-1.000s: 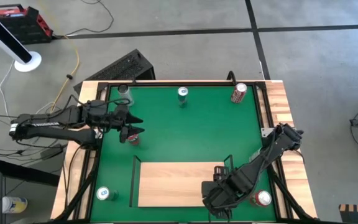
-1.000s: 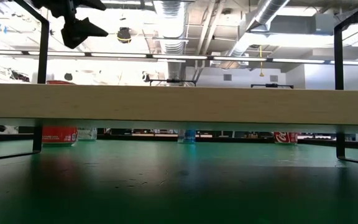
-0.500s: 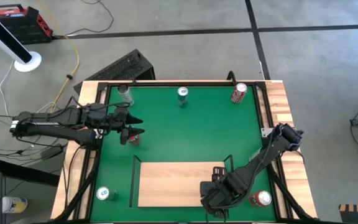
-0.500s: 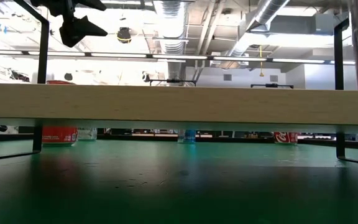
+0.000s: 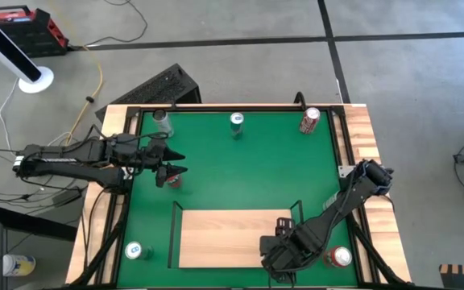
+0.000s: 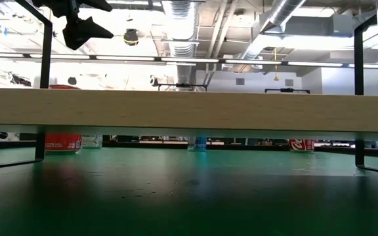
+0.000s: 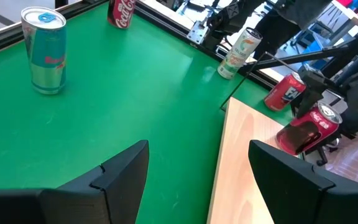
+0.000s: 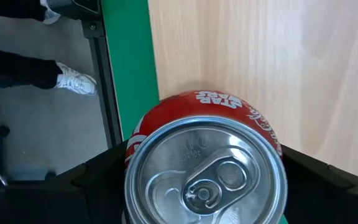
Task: Place canned beverage on shelf
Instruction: Put the bottom red soda can on the shelf
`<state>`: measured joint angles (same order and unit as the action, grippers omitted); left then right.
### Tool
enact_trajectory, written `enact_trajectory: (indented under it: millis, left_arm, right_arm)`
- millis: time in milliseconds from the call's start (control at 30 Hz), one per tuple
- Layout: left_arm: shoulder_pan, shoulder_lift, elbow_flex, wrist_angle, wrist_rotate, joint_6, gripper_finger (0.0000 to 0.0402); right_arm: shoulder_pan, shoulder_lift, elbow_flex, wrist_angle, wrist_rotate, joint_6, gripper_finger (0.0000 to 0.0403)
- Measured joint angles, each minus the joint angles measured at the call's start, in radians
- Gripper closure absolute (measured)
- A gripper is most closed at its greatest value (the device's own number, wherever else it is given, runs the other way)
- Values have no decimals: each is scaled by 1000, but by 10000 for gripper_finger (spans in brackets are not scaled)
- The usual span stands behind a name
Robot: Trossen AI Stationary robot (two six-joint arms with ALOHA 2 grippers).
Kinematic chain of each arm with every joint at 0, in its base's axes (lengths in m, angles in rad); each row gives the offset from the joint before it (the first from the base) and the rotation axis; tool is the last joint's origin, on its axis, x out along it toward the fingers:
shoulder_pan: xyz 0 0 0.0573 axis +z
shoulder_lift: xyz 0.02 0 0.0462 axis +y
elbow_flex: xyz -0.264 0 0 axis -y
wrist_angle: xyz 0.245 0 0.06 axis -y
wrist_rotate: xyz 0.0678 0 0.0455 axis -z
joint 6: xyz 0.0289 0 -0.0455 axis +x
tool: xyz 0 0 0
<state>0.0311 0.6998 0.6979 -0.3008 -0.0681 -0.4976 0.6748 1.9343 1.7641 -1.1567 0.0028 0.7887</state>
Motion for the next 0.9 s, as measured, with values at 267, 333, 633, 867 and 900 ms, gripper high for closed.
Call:
enact_trajectory:
  millis: [267,333,633,867,900]
  left_arm:
    - [0,0,0,0,0,0,140]
    - [0,0,0,0,0,1,140]
    - [0,0,0,0,0,9,140]
    - [0,0,0,0,0,10,140]
    - [0,0,0,0,0,14,140]
  right_arm:
    - [-3,3,-2,1,-32,5,16]
    - [-3,3,-2,0,-38,5,16]
    - [-7,3,11,-47,-103,9,19]
    - [-18,3,55,-141,-80,8,19]
    - [-21,3,58,-150,-79,8,19]
